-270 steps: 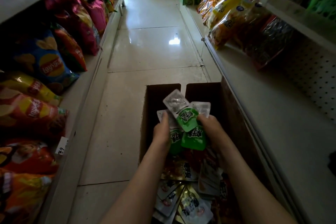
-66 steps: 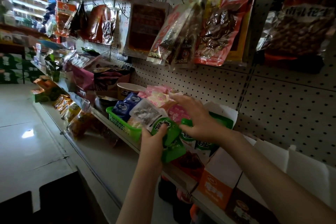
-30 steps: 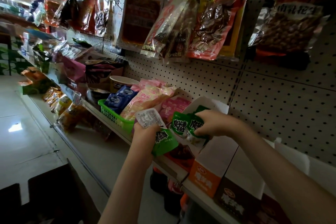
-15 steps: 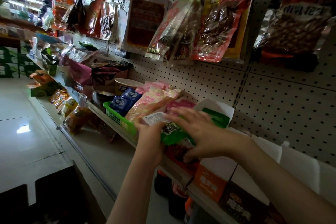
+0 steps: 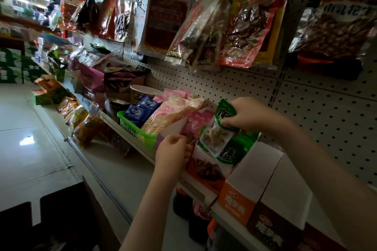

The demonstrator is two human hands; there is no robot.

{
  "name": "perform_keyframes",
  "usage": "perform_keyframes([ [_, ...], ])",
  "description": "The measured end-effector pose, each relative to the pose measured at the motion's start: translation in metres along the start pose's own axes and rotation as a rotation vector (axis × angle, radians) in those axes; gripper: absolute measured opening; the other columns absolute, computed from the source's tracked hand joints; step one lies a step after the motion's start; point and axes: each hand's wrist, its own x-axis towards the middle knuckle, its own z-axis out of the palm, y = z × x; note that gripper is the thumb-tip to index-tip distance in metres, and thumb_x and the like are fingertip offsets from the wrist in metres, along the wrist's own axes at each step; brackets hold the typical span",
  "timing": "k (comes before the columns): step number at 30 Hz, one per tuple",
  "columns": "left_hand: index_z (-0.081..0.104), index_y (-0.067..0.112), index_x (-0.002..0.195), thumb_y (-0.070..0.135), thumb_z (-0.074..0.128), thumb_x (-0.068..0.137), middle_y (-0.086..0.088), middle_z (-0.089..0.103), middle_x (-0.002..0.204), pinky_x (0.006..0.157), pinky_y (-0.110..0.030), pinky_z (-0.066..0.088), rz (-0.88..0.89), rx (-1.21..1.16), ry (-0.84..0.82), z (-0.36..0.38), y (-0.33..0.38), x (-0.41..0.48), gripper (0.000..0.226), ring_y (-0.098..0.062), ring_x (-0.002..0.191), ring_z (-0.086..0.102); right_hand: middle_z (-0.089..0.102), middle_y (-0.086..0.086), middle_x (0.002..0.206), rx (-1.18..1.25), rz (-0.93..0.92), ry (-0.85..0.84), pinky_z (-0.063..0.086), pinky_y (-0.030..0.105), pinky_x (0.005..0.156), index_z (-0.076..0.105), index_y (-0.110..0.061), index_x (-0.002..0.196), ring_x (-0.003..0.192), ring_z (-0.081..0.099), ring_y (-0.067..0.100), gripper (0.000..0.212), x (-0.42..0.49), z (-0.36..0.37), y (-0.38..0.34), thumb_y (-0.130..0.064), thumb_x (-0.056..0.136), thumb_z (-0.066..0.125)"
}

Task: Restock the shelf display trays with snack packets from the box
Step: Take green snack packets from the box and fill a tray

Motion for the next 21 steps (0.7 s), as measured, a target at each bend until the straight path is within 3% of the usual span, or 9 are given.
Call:
perform_keyframes([
  [4, 0.066, 0.026, 0.088, 0.018, 0.058, 0.089, 0.002, 0.067, 0.08, 0.065, -0.038, 0.054, 0.19, 0.228, -0.001, 0.001, -0.007, 0.0, 0.011, -0.019, 0.07, 0.062, 0.063, 0.003, 0.088, -0.01, 0.032, -0.035, 0.055, 0.025, 0.061, 0.059, -0.011, 0.096, 0.078, 0.063, 0.016, 0.017, 0.015, 0.021, -0.001, -0.025, 0.087, 0.065],
  [6, 0.064, 0.03, 0.085, 0.023, 0.061, 0.089, 0.009, 0.067, 0.085, 0.073, -0.034, 0.055, 0.33, 0.405, -0.006, 0.005, -0.004, -0.002, 0.008, -0.012, 0.078, 0.063, 0.058, 0.0, 0.085, -0.036, 0.007, -0.027, 0.049, 0.02, 0.058, 0.057, -0.014, 0.096, 0.076, 0.058, 0.013, 0.017, 0.018, 0.038, -0.004, -0.025, 0.087, 0.064],
  [8, 0.066, 0.029, 0.096, 0.023, 0.062, 0.089, 0.011, 0.067, 0.093, 0.078, -0.028, 0.052, 0.491, 0.56, -0.037, 0.012, -0.007, -0.001, 0.01, -0.009, 0.086, 0.062, 0.058, 0.0, 0.09, -0.116, -0.034, -0.002, 0.049, 0.026, 0.076, 0.057, -0.017, 0.093, 0.083, 0.056, 0.014, 0.013, 0.021, 0.057, -0.005, -0.027, 0.087, 0.062],
  [10, 0.067, 0.026, 0.107, 0.02, 0.059, 0.09, 0.008, 0.066, 0.102, 0.084, -0.031, 0.049, 0.627, 0.731, -0.075, 0.02, -0.014, 0.002, 0.02, -0.013, 0.095, 0.06, 0.055, 0.001, 0.108, -0.252, -0.056, 0.113, 0.038, 0.038, 0.098, 0.053, -0.019, 0.1, 0.105, 0.048, 0.021, 0.014, 0.021, 0.077, -0.001, -0.027, 0.088, 0.057],
  [13, 0.06, 0.027, 0.118, 0.026, 0.05, 0.094, 0.007, 0.059, 0.11, 0.089, -0.031, 0.039, 0.755, 1.005, -0.133, 0.025, -0.021, 0.009, 0.025, -0.017, 0.104, 0.052, 0.04, 0.002, 0.12, -0.494, -0.185, 0.348, 0.028, 0.038, 0.094, 0.032, -0.02, 0.119, 0.112, 0.037, 0.023, 0.049, 0.012, 0.091, 0.014, -0.024, 0.081, 0.063],
  [15, 0.053, 0.03, 0.126, 0.037, 0.046, 0.096, 0.011, 0.051, 0.119, 0.098, -0.029, 0.029, 0.784, 1.105, -0.186, 0.023, -0.027, 0.011, 0.031, -0.012, 0.114, 0.044, 0.037, 0.003, 0.123, -0.557, -0.264, 0.41, 0.024, 0.038, 0.092, 0.025, -0.024, 0.125, 0.113, 0.038, 0.024, 0.067, 0.003, 0.093, 0.023, -0.026, 0.074, 0.069],
  [18, 0.043, 0.032, 0.135, 0.046, 0.041, 0.097, 0.015, 0.046, 0.131, 0.106, -0.029, 0.02, 0.801, 1.243, -0.212, 0.02, -0.031, 0.015, 0.041, -0.009, 0.127, 0.035, 0.022, 0.002, 0.148, -0.489, -0.191, 0.164, 0.014, 0.043, 0.108, 0.021, -0.031, 0.143, 0.133, 0.022, 0.026, 0.067, 0.0, 0.092, 0.034, -0.037, 0.088, 0.058],
  [21, 0.045, 0.032, 0.135, 0.043, 0.035, 0.099, 0.016, 0.048, 0.137, 0.11, -0.035, 0.019, 0.746, 1.309, -0.255, 0.02, -0.027, 0.016, 0.039, -0.009, 0.132, 0.029, 0.02, 0.001, 0.15, -0.487, -0.1, -0.009, 0.014, 0.047, 0.11, 0.019, -0.037, 0.146, 0.135, 0.02, 0.027, 0.072, 0.009, 0.085, 0.04, -0.045, 0.087, 0.059],
])
